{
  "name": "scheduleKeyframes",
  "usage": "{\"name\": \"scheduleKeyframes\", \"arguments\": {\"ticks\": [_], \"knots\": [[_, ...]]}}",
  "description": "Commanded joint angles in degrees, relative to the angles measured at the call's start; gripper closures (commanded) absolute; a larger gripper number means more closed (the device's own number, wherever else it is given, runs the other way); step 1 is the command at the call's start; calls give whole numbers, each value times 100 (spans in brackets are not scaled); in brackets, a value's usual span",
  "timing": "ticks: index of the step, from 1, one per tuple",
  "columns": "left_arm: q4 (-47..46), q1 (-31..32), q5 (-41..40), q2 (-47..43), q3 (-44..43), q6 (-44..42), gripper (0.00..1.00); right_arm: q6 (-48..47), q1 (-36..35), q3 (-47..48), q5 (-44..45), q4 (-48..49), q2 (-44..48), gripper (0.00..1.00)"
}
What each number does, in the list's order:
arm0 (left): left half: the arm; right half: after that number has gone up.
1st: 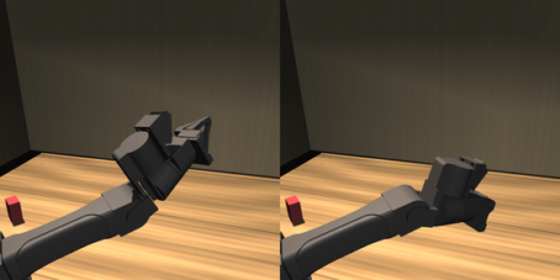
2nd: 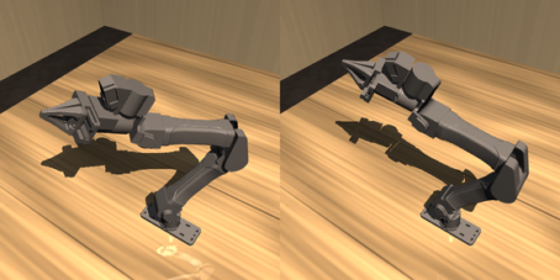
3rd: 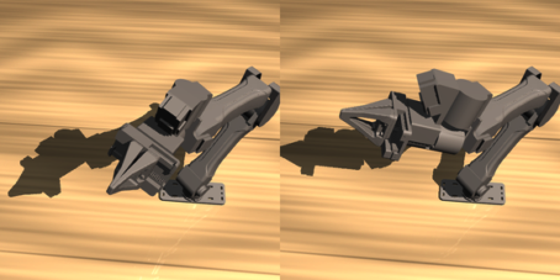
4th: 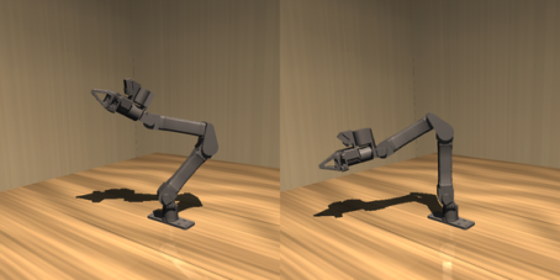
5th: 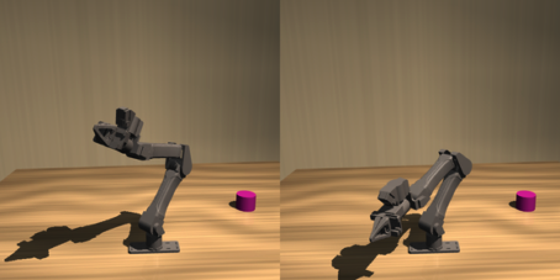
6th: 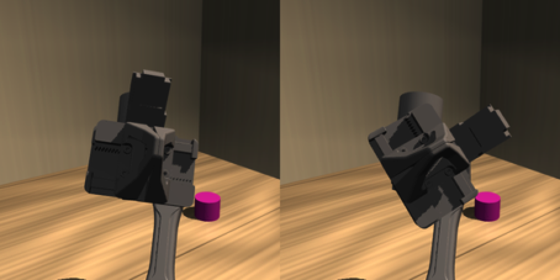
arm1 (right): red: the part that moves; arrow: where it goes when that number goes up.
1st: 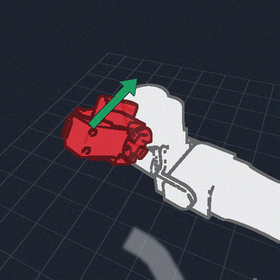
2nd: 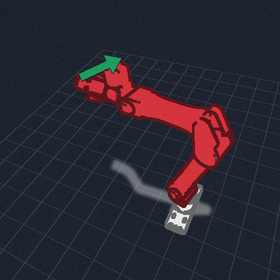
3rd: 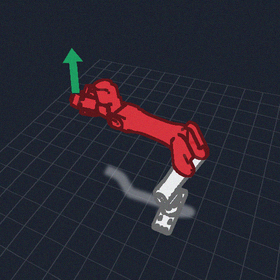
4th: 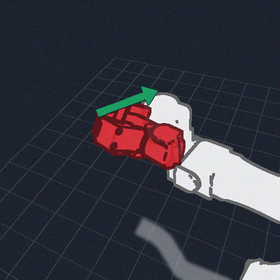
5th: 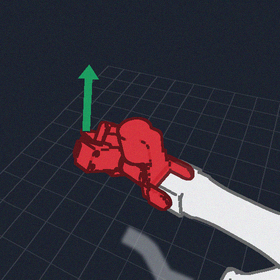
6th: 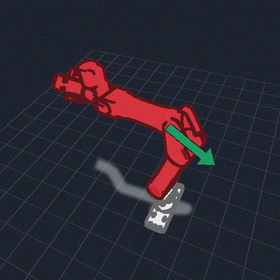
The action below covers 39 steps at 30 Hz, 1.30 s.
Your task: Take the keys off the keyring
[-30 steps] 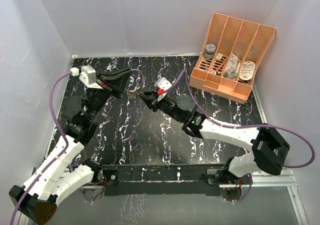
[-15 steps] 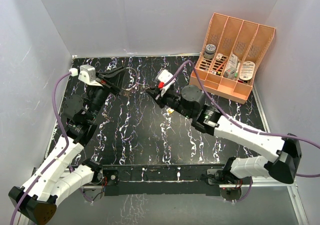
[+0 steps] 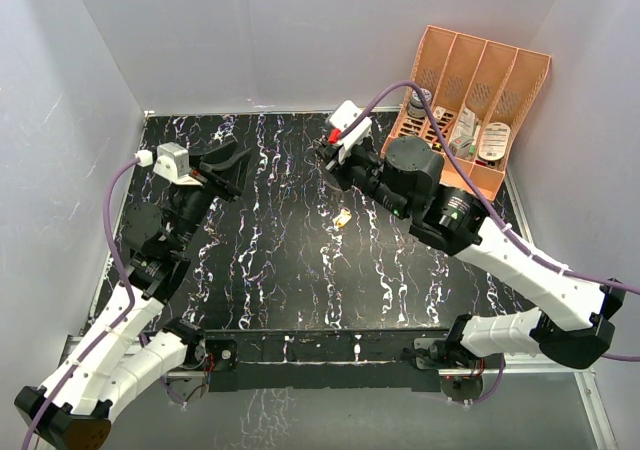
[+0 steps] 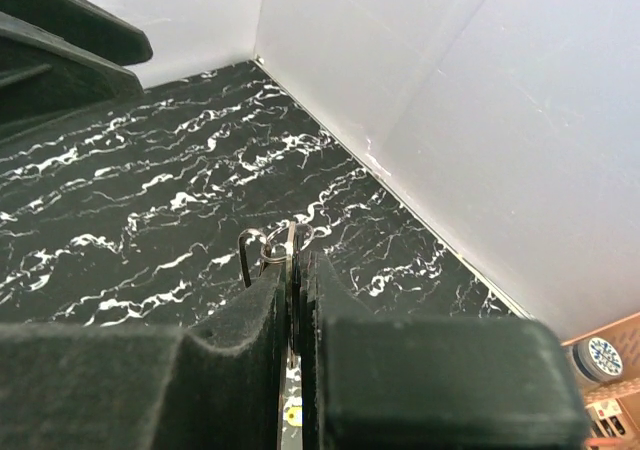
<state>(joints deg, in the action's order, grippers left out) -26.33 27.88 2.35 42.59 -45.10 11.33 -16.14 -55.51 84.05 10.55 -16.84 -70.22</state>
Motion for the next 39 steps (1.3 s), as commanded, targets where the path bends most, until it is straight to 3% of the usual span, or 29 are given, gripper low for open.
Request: {"name": "scheduleKeyframes", "arguments": {"ticks": [1,7,11,21,29,39], "knots": [[-197,-2,134,-23,1,-46,61,-197,-56,462,228,-157,-88,100],[-640,-2,809,349,-116,282,60,-280,-156,554,574,-109,-244,100],[-876,-5,1189,650,-186,405,43,-292,-259,659,918,-135,-365,100],[-2360,-2,1643,797,455,677,30,-355,-456,610,1295,93,-468,100],[-2985,-2,2224,1052,639,528,28,-320,-535,552,1323,239,-476,100],[-3537,52,2241,1380,770,398,27,-293,-627,542,1351,271,-527,100]]}}
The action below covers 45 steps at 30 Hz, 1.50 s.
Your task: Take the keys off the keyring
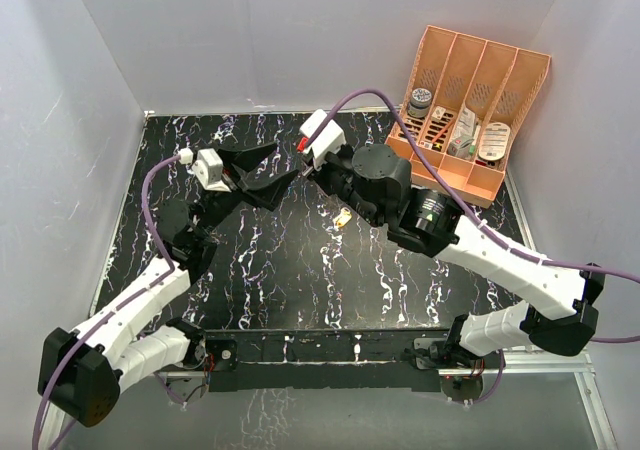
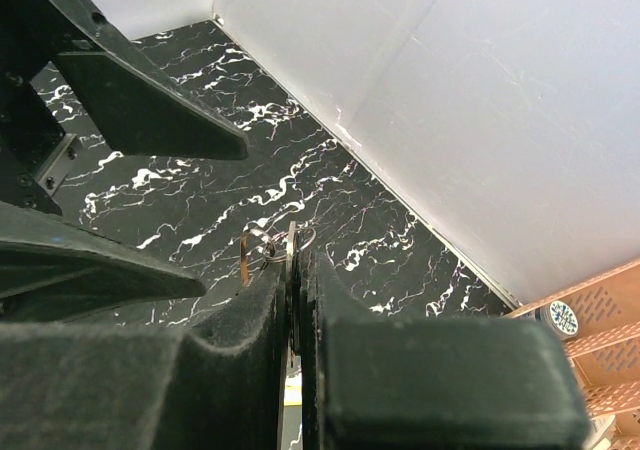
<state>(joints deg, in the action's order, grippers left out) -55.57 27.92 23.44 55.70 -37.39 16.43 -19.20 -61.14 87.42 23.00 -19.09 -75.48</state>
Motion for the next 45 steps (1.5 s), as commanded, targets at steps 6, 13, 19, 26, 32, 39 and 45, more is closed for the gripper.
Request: {"name": "scheduleKeyframes", "arguments": {"ticks": [6,13,19,26,32,39,45], "knots": [[-788,138,116,137,-31,-91,27,13,-112,176,159,540,-37,100],[-673,241,-81,-71,-7,-185,27,13,-143,153,213,612,-93,100],[-572,370,-303,-27,10,-369,27,22,-190,203,243,637,-157,100],[-463,527,-645,31,-16,-610,29,22,-270,282,378,635,-253,100],[-109,674,-1045,52,-9,-931,30,-16,-300,348,436,670,-321,100],[246,743,-1817,-110,115,-1207,32,-57,-310,382,514,693,-347,100],[77,766,-2089,9,140,-1120,33,28,-341,362,518,796,-385,100]]}}
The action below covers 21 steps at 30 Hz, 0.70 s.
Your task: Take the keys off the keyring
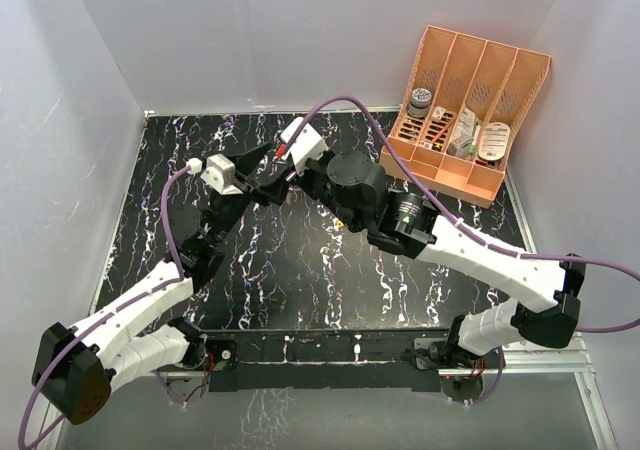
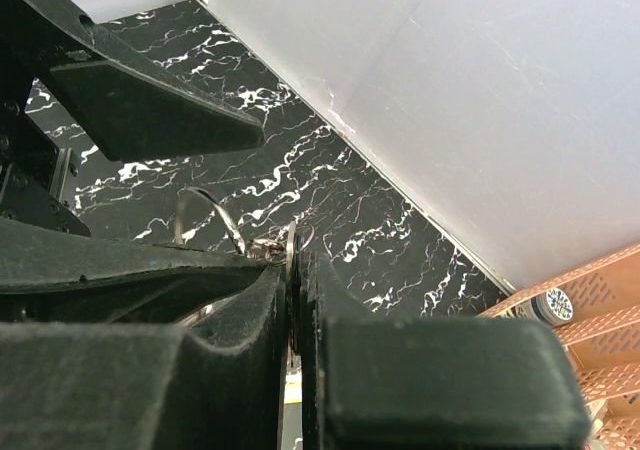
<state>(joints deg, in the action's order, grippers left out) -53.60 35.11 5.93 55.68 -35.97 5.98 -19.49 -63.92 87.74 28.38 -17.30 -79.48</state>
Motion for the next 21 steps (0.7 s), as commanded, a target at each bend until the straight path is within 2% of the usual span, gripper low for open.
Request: {"name": "scheduleKeyframes", "arguments": {"ticks": [1,13,21], "knots": [[-137,52,-334,42,-13,-59,33,71,-67,333,-10,640,8,100],[64,110,-391,-55,58,-253,33,186,-144,577,315,354,-158,100],[648,110,-168,-563,86,-573,33,546,-206,1056,621,-458,-353,100]]}}
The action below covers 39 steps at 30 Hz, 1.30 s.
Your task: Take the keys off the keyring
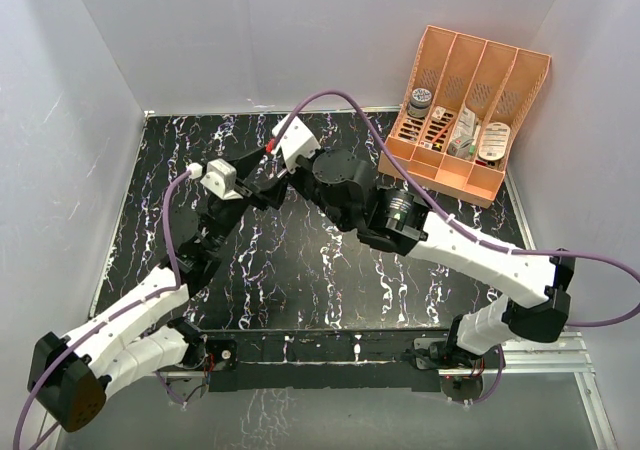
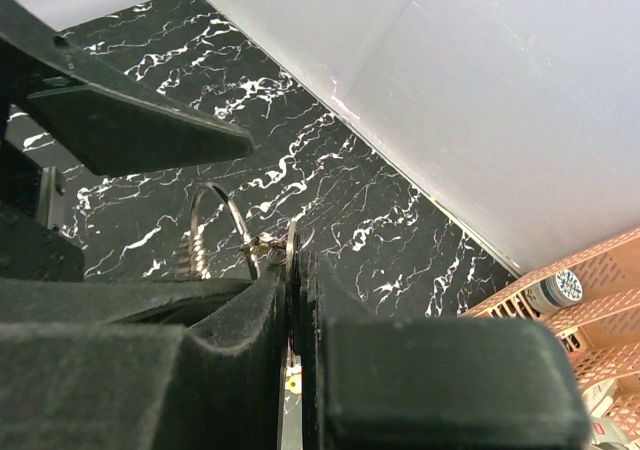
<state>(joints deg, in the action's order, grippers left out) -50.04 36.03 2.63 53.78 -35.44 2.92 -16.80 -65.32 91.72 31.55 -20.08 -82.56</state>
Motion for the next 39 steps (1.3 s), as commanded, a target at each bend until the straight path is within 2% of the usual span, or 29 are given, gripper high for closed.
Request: {"name": "scheduleKeyframes", "arguments": {"ticks": [1,9,21,27,34,39], "knots": [[378,21,197,-423,29,-277,32,333,-75,854,399,-438,-132,100],[657,15,510,-463,-102,-155,32,746,-158,2984,1201,-2964,-1315,100],[500,18,317,-506,-141,99,32,1060,-187,3154,2333,-3184,-1641,100],[503,19,579,-338,-216,122,31,1221,-189,3212,2301,-3115,-1666,100],[-483,71,593,-100,82,251,30,1572,-192,3315,2162,-3091,-1684,100],[-993,201,583,171,88,18,30,1646,-187,3329,2051,-3090,-1684,100]]}}
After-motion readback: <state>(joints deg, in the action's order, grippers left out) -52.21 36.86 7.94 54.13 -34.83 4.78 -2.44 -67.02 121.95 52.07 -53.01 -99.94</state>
